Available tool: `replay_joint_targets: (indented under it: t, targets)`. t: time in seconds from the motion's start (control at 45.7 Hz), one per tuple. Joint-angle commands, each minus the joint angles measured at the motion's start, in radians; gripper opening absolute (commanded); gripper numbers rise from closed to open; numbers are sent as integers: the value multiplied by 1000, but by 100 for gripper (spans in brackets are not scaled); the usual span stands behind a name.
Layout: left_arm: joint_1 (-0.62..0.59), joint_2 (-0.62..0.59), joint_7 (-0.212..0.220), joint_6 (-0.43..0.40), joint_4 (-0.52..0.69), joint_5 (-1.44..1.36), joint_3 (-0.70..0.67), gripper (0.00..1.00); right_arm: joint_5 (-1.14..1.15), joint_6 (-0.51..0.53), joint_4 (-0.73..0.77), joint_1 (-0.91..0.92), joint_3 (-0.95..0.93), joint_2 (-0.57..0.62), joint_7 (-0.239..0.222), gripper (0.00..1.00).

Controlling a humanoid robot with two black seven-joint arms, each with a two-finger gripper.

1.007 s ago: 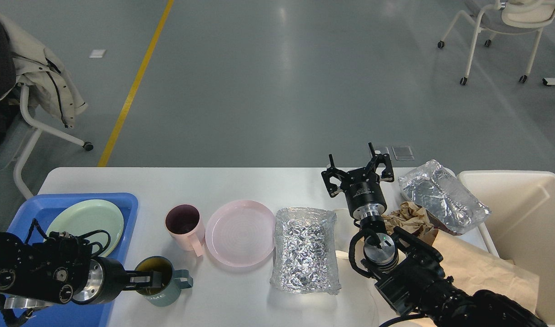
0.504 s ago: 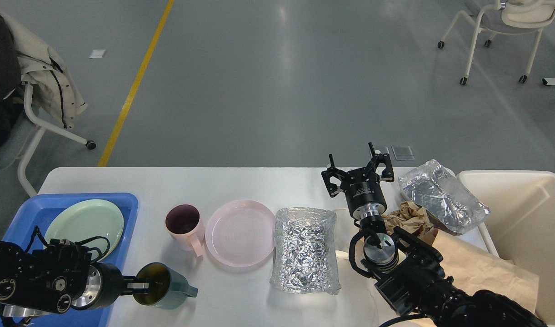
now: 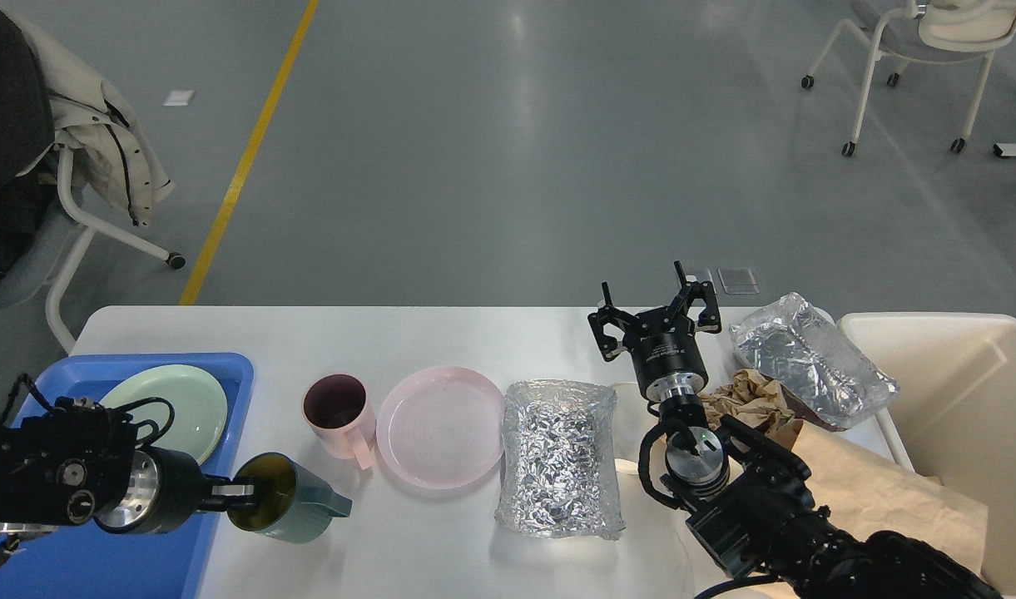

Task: Tidy desktop

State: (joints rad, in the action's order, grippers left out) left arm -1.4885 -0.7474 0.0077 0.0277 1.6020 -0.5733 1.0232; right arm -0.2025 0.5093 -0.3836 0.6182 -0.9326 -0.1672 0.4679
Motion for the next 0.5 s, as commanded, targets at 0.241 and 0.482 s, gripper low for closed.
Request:
replay_joint_targets:
  t: [0.241,0.482]
  targets:
    - [-424,-475,90,-823,-33,-31,-276,0,0,0,0,0,0,0,0,100]
    - [-598,-688,123,-988,-112,-138,-443,0,0,0,2,0,0,0,0,100]
